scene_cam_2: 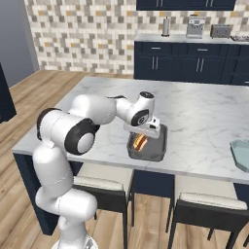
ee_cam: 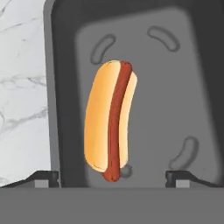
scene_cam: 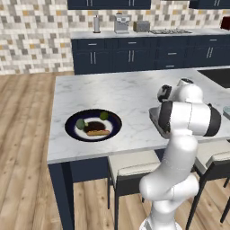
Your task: Place one cooked food and one vegetable from the large plate to each tupperware container.
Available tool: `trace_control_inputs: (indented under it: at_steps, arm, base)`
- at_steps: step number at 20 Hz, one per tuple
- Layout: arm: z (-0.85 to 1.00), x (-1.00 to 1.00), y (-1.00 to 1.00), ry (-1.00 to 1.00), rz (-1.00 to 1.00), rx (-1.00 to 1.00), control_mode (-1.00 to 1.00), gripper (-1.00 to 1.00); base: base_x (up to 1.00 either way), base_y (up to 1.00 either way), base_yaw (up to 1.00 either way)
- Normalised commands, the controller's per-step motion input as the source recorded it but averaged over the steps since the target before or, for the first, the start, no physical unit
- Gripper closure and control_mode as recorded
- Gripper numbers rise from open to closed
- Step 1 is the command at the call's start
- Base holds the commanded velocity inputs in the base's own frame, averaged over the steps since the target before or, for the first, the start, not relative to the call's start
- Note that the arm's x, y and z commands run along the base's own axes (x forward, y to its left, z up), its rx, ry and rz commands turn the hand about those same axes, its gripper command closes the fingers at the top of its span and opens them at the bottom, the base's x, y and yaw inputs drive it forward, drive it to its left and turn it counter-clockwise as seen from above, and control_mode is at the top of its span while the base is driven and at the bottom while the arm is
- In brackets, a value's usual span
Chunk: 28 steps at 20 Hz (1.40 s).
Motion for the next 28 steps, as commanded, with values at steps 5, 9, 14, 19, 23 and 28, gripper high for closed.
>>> trace_control_inputs:
  at_steps: [5,9,14,19,23,28]
  arm:
    - [0.79,-0.50,0.57,-0.05,0.01,0.05,-1.00,-1.00]
    - [0.49,-0.31,0.97,-0.06,0.00,0.02,-1.00,-1.00]
    - [0.07,-0.05,1.00,-0.04,-0.04,0.00,-1.00,-1.00]
    - [0.11,0.00,1.00,0.01,-0.13,0.00,-1.00,-1.00]
    - [0.20,0.02,1.00,0.03,-0.04,0.00,-1.00,-1.00]
    - [0.04,0.30,0.96,0.07,0.00,-0.04,-1.00,-1.00]
  base:
    - [0.00,0.00,0.00]
    - [0.00,0.00,0.00]
    - [0.00,0.00,0.00]
    - [0.00,0.00,0.00]
    - [0.00,0.00,0.00]
    - [0.00,0.00,0.00]
